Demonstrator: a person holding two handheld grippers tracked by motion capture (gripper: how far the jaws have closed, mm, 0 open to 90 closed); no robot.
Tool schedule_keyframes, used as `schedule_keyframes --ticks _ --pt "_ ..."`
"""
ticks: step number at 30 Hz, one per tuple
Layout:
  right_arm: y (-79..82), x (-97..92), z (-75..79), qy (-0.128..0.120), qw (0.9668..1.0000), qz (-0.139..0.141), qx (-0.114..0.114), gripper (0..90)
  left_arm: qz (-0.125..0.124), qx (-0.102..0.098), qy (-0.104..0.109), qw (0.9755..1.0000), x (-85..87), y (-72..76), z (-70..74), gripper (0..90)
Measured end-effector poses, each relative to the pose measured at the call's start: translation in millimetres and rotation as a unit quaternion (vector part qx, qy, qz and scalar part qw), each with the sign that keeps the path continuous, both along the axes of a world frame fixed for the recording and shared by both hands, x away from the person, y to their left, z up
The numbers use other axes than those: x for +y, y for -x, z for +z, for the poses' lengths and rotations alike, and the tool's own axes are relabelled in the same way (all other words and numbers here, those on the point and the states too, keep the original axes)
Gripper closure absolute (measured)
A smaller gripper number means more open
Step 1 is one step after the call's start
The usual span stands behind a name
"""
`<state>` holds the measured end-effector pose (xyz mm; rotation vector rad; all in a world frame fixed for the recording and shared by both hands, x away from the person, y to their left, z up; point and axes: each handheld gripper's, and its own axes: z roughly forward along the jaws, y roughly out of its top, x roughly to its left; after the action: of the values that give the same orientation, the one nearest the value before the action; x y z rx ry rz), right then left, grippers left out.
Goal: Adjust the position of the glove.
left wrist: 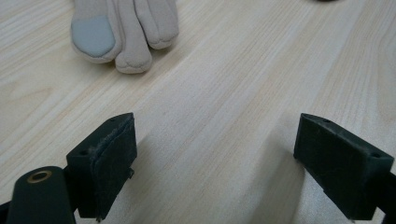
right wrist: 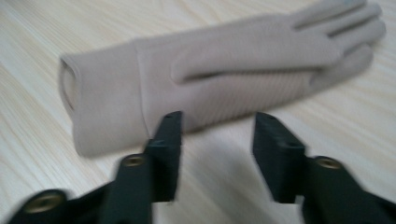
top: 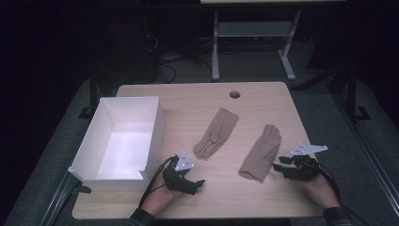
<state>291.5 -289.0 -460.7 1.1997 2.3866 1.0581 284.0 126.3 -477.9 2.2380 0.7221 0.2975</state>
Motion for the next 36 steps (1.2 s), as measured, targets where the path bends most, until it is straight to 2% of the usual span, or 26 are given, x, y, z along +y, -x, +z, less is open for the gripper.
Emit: schedule_keyframes --ticks 2,3,4,5,6,9,14,17,22,25,27,36 --pt "-5.5 1.6 4.6 -0.010 0.9999 0.003 0.000 70.0 -0.003 -0.004 -0.003 1.0000 0.6 -0.3 0.1 12.5" --pt "-5.5 1.6 4.6 -0.010 0.9999 0.003 0.000 70.0 -0.003 -0.004 -0.003 1.0000 0.6 -0.3 0.1 12.5" --pt "-8.5 2.1 6.5 -0.015 0.9999 0.007 -0.002 74.0 -0.001 -0.003 -0.002 1.0000 0.6 0.1 0.1 12.5" --pt "-13.0 4.7 8.4 -0.023 0.9997 0.008 0.000 81.9 -0.005 -0.003 -0.003 1.0000 0.6 -1.1 0.3 12.4" --pt "-13.0 4.7 8.4 -0.023 0.9997 0.008 0.000 81.9 -0.005 -0.003 -0.003 1.0000 0.6 -1.1 0.3 12.5" --pt "-15.0 8.0 10.1 -0.025 0.9996 0.011 0.000 90.0 -0.005 -0.002 -0.003 1.0000 0.7 -1.9 0.3 12.5" --pt "-17.2 8.4 14.0 -0.036 0.9992 0.014 -0.009 90.0 -0.007 -0.002 -0.003 1.0000 0.4 -2.5 0.3 12.5" --pt "-25.3 15.1 15.6 -0.047 0.9987 0.020 -0.006 90.0 -0.006 -0.002 -0.003 1.0000 0.4 -2.4 0.3 12.5" --pt "-30.1 25.9 15.6 -0.044 0.9987 0.024 -0.005 90.0 -0.005 -0.002 -0.003 1.0000 0.7 -2.1 0.4 12.5" --pt "-37.4 33.3 16.1 -0.035 0.9989 0.028 -0.013 90.0 -0.005 -0.002 -0.004 1.0000 0.7 -2.2 0.4 12.5" --pt "-38.7 34.4 16.0 -0.039 0.9989 0.024 -0.010 90.0 -0.005 -0.003 -0.004 1.0000 0.7 -2.2 0.4 12.5" --pt "-61.6 48.4 8.5 -0.030 0.9990 0.032 -0.005 90.0 -0.003 0.000 -0.005 1.0000 -0.3 -2.8 0.8 12.5"
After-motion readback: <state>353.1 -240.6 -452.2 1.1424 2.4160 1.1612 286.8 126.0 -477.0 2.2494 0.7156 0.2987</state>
